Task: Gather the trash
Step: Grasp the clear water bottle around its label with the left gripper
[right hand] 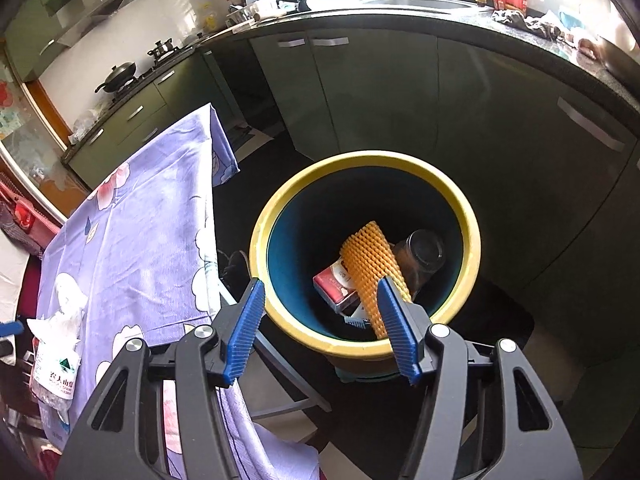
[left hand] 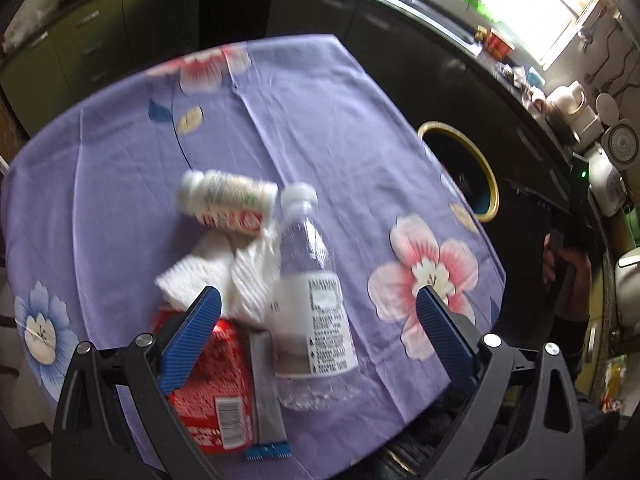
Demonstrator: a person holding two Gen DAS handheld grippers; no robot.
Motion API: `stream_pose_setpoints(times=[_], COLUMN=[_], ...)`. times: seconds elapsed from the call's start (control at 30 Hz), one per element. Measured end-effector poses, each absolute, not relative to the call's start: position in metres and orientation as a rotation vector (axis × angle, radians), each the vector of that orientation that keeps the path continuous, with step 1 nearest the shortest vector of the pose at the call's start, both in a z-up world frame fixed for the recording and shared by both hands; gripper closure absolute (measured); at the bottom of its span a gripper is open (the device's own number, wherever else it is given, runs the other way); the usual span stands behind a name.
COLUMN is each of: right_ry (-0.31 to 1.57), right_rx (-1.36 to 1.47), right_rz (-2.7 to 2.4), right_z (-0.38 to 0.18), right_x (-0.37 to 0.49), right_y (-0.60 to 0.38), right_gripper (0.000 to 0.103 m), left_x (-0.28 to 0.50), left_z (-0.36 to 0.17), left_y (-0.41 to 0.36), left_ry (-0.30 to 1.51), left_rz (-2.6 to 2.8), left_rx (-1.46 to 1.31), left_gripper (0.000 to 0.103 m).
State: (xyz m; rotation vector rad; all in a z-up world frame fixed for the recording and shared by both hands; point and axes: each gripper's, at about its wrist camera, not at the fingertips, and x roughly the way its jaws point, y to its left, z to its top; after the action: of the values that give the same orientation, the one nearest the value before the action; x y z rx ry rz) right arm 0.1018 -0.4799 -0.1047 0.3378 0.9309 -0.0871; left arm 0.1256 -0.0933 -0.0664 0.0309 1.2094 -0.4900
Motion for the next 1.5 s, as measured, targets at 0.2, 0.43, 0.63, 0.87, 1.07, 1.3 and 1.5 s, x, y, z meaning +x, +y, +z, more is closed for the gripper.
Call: stream_pose_setpoints(times=[0.2, 0.43, 0.63, 0.87, 1.07, 1.3, 1.5], right_ry=[0.934, 0.942, 0.94, 0.939, 0.942, 0.941, 0.943], right_rx=[0.358, 0.379, 0.388, 0.397, 0.384, 0.375, 0.369], right_rz=[-0.066, -0.059, -0.058, -0.05, -0.028, -0.012, 0.001], right_z=[-0.112, -0.119, -0.121, -0.122, -0.122, -0.121, -0.123], right_x=[0.101, 0.101, 0.1, 0.102, 0.104, 0.108, 0.108], right_y=[-0.483, -0.489, -0.493, -0.495, -0.49, -0.485, -0.482], right_gripper=[0.045, 0.044, 0.044, 0.044, 0.044, 0.044, 0.044], left_x=[0.126, 0.121, 0.124, 0.126, 0.128, 0.142, 0.148], left_z=[-0.085, -0.085, -0.085, -0.095, -0.103, -0.129, -0.15], left_y=[-0.11, -0.136, -0.148, -0.156, -0.156, -0.162, -0.165], left_ry=[1.325, 1.359, 1.375, 1.419, 1.436, 1.52, 1.597], left_rz=[-0.482, -0.556, -0.553, -0.546, -0.501, -0.448, -0.429], left_rx=[0.061, 0.075, 0.102, 0.119, 0.156, 0.176, 0.195], left_gripper=[0.01, 0.01, 0.01, 0.01, 0.01, 0.012, 0.029])
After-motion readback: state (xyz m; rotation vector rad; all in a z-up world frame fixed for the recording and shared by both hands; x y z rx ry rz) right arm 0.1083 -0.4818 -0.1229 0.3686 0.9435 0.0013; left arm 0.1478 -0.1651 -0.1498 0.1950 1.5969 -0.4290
